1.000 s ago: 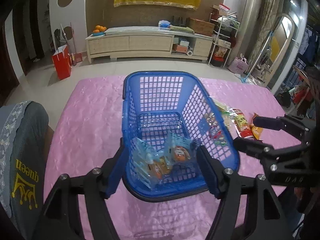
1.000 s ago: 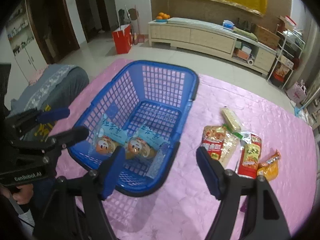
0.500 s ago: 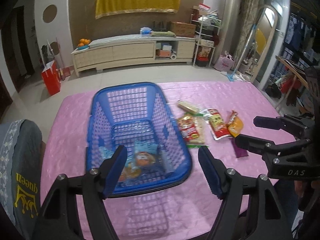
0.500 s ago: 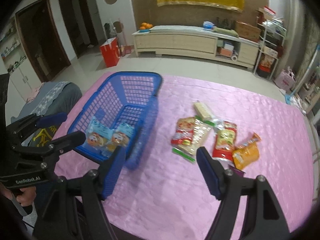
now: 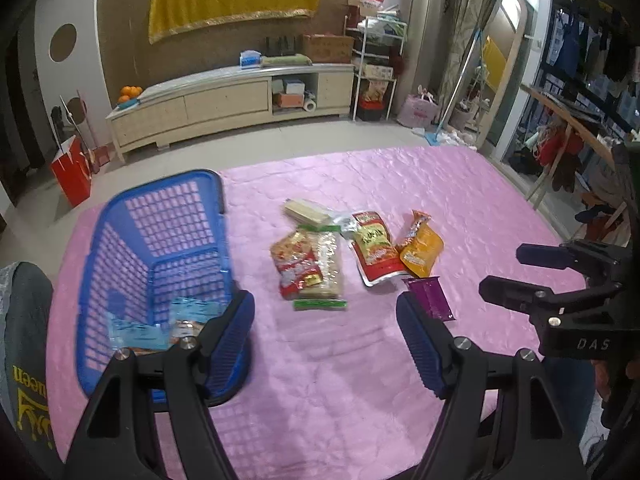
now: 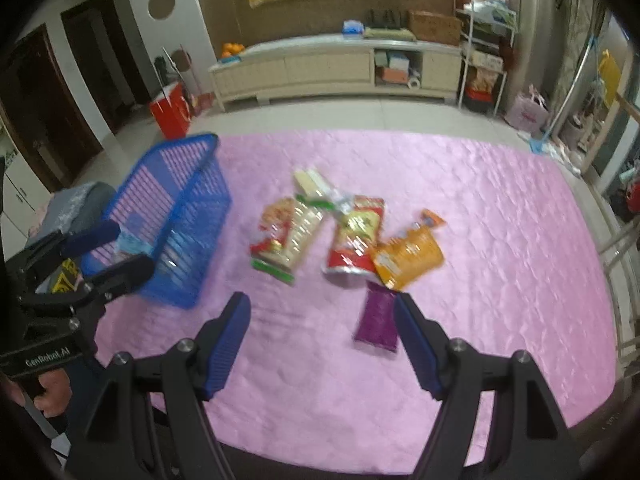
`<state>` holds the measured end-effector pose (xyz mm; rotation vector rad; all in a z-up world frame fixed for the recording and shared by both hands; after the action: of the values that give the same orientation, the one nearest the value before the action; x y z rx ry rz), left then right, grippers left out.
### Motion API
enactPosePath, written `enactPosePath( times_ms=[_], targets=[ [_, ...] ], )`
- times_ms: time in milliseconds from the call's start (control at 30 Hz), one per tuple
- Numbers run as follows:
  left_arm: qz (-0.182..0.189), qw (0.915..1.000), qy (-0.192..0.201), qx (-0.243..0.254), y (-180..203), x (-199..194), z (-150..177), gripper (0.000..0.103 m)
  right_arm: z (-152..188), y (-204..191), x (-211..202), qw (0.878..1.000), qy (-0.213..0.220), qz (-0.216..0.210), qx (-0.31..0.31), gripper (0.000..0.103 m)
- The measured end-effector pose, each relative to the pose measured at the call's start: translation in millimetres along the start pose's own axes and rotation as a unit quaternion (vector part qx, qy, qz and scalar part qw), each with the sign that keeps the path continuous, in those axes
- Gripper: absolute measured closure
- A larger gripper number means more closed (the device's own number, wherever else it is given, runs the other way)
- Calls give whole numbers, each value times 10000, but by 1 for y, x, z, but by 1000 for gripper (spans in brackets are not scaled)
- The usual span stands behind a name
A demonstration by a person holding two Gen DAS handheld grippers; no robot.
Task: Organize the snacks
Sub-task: 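Withdraw both tools from the basket and move the right tool to the purple pack, then grasp and lift the purple pack with the right tool while the left tool grasps the red-and-yellow pouch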
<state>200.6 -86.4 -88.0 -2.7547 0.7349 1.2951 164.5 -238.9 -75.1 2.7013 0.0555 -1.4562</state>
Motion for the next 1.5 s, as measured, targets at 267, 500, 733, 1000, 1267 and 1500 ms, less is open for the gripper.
enactPosePath(
  times_ms=[267, 500, 733, 1000, 1267, 1500],
  targets=[
    [8, 9985, -551, -27, 20, 54, 18, 31, 24, 32, 43, 9986, -471, 116, 233, 26],
    [6, 9945, -1043, -17, 21, 94, 36, 31, 43, 43, 90, 9940, -995, 114, 434, 26],
    [120, 9898, -1397, -259, 9, 127, 49, 31, 50, 46, 129, 9901, -1295, 169, 512, 26],
    [161, 9872, -1554, -309, 1, 149, 58, 31, 50, 51, 154, 9877, -1386, 296, 663, 25],
    [210, 9867, -1568, -382, -4, 151, 62, 31, 51, 37, 153, 9884, -1331, 630, 366, 25],
    [197, 9874, -1508, -437, -8, 142, 61, 31, 60, 23, 141, 9914, -1110, 695, 60, 48]
  ],
)
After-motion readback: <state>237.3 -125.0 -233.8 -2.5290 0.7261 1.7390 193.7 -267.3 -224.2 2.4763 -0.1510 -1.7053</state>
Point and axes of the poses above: each gripper's, at about its wrist camera, not at the fingertips, and x roughly the way its jaws point, y to its right, z to its underside, the point moved 7 cm from there along x, roughly the way its jaws point, and after that the axes turned 9 degrees about z, right-handed, at the moved point
